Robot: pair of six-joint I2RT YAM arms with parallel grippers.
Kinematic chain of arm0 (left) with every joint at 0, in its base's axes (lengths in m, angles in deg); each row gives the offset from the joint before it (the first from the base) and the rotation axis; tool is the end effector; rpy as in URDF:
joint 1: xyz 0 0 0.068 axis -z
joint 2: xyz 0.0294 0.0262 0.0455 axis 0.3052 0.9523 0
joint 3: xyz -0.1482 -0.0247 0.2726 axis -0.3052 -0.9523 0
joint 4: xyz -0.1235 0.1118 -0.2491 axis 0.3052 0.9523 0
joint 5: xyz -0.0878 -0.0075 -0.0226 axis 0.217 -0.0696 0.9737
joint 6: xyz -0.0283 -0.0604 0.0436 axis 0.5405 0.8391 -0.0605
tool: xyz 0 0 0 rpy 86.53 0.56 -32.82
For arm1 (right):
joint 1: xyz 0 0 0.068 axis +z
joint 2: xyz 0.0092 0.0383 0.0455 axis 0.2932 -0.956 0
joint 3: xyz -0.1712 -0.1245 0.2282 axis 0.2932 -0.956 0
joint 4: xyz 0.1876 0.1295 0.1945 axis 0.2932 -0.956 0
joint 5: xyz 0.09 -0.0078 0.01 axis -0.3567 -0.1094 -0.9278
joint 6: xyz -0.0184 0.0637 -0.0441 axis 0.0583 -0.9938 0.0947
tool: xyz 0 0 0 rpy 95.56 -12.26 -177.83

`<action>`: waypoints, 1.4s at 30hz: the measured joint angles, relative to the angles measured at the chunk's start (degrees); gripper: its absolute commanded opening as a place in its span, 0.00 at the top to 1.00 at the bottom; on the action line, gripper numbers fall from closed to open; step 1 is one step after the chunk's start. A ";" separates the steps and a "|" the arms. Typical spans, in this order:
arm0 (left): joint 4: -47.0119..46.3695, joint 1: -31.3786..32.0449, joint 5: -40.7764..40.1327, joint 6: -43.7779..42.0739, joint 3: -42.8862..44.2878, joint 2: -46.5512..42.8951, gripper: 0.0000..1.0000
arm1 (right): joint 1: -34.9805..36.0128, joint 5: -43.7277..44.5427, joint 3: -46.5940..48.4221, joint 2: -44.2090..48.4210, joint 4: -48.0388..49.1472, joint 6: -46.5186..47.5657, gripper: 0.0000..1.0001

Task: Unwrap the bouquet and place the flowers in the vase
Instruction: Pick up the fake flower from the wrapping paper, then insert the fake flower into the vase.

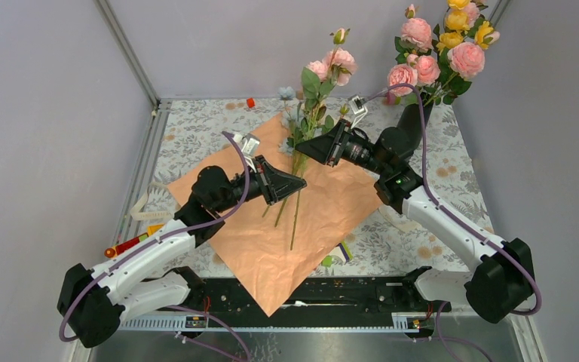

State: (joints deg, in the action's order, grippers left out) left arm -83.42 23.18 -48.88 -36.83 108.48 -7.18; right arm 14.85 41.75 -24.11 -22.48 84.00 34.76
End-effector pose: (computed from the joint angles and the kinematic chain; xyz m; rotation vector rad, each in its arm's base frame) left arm 0.1910 -0.2052 0.3524 0.4079 1.6156 -1.4530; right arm 0.2681 0.2115 0.4118 -0.3784 1.4720 1.5026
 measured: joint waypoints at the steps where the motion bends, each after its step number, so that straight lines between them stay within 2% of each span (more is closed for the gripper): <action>1: 0.00 0.00 0.02 0.00 0.31 0.07 1.00 | 0.00 0.02 0.00 0.00 -0.09 -0.02 0.82; 5: 0.66 0.04 0.09 0.00 0.96 0.79 1.00 | 0.11 0.02 0.00 0.33 -0.09 0.17 1.00; 12: 0.76 0.11 0.17 -0.02 1.03 1.25 1.00 | 0.15 0.90 -0.02 1.05 -1.92 1.97 1.00; 13: 0.98 0.15 0.11 -0.02 1.09 1.25 0.95 | 0.22 1.05 0.00 1.36 -2.43 2.43 1.00; 14: 1.53 0.22 0.04 -0.15 1.36 1.29 0.85 | 0.26 1.25 -0.02 1.64 -2.89 2.82 1.00; 17: 6.23 0.46 -1.14 -1.38 4.11 1.70 0.44 | 0.26 1.62 0.00 2.62 -4.13 4.50 1.00; 19: 10.08 0.39 -2.82 -2.97 6.88 2.19 0.24 | 0.31 1.73 0.02 3.93 -6.23 6.56 1.00; 22: 16.11 -0.02 -5.51 -5.73 11.13 2.40 0.11 | 0.39 4.24 1.07 6.86 -13.55 12.33 1.00; 27: 26.05 -4.26 -7.32 -11.10 15.69 2.29 0.06 | 0.46 13.14 5.64 13.92 -28.61 25.00 1.00; 30: 33.03 -10.25 -7.52 -14.88 17.53 2.16 0.05 | 0.46 21.09 10.54 17.11 -36.68 32.74 1.00; 34: 41.51 -20.00 -8.44 -20.31 19.76 1.68 0.03 | -1.27 29.40 16.28 18.01 -42.64 40.70 1.00; 39: 47.41 -31.93 -12.76 -24.63 20.00 -0.37 0.03 | -12.28 31.71 19.06 17.29 -45.07 45.29 1.00; 42: 48.00 -36.76 -15.47 -25.44 19.89 -0.57 0.03 | -18.08 32.61 19.47 15.87 -44.17 46.49 1.00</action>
State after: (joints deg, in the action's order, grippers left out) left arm -35.43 -13.59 -64.36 -62.28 128.37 -7.75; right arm -3.23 74.36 -4.64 -6.61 39.83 81.25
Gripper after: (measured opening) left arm 0.971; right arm 0.070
